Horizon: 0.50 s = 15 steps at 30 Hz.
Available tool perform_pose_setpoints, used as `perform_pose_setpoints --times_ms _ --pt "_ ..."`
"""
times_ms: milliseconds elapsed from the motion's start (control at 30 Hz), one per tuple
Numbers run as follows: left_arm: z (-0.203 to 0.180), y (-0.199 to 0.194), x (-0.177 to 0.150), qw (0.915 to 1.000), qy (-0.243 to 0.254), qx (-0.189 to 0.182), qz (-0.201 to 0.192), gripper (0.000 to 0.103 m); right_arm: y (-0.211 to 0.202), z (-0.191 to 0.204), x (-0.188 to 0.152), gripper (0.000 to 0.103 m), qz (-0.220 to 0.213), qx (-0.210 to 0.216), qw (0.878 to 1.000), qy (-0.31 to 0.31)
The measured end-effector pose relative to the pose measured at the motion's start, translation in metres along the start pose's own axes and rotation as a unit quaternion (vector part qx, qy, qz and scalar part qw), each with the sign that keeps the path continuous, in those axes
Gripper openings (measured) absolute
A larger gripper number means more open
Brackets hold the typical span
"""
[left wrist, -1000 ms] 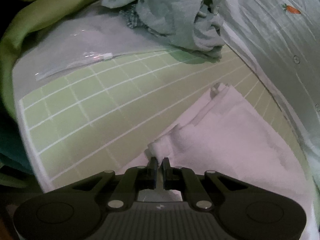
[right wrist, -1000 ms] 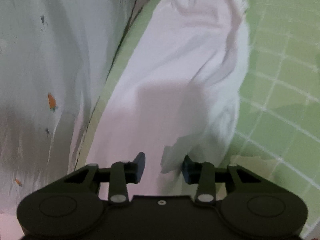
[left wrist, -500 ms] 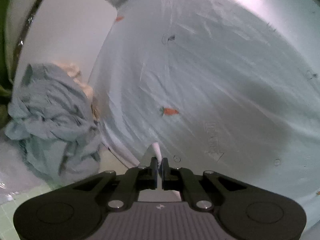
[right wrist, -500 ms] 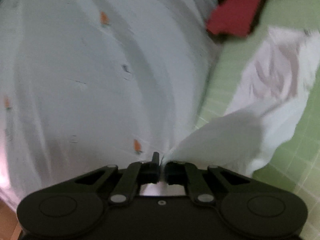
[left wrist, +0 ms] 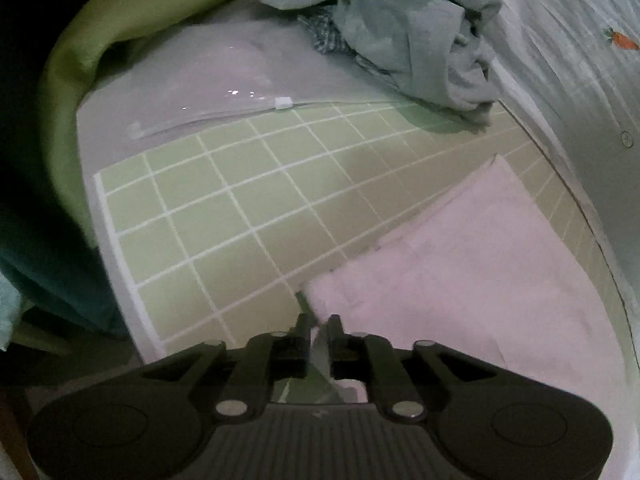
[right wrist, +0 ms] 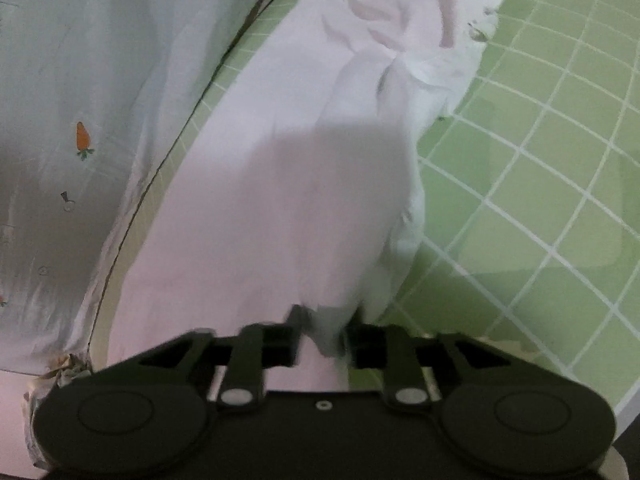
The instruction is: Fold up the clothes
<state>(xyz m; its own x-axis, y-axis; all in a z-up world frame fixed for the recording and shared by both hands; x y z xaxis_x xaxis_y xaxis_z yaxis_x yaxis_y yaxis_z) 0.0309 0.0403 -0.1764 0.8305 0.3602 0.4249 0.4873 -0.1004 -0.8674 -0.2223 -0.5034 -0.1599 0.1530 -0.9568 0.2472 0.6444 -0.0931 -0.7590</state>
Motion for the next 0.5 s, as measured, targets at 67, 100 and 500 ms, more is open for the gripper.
perform_pose_setpoints --times_ms 67,100,500 --pt "-0.001 0.0 0.001 1.0 0.0 0.008 0.005 0.043 -0.005 0.007 -0.001 0.055 -0.008 -0.006 1.0 -0.018" --pt "-0.003 0.0 0.0 0.9999 0.002 0.013 0.007 0.052 -0.007 0.011 -0.001 0.062 -0.014 -0.015 0.999 -0.029" --pt "-0.024 0.009 -0.013 0.9985 0.045 0.024 0.018 0.075 -0.016 -0.003 -0.015 0.086 -0.025 -0.112 0.988 -0.099"
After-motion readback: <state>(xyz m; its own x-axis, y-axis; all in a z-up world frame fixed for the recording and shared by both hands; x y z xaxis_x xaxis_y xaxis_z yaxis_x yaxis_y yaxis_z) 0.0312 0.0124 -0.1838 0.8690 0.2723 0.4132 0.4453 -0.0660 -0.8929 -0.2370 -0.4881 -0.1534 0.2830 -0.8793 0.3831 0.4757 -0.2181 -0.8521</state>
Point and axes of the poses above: each gripper's, at about its wrist camera, not at the fingertips, and y roughly the way its jaws point, z to its left, x to its top, the point moved 4 cm from there along y, roughly the way its jaws point, and after that the axes turned 2 degrees about y, right-handed, at the moved point
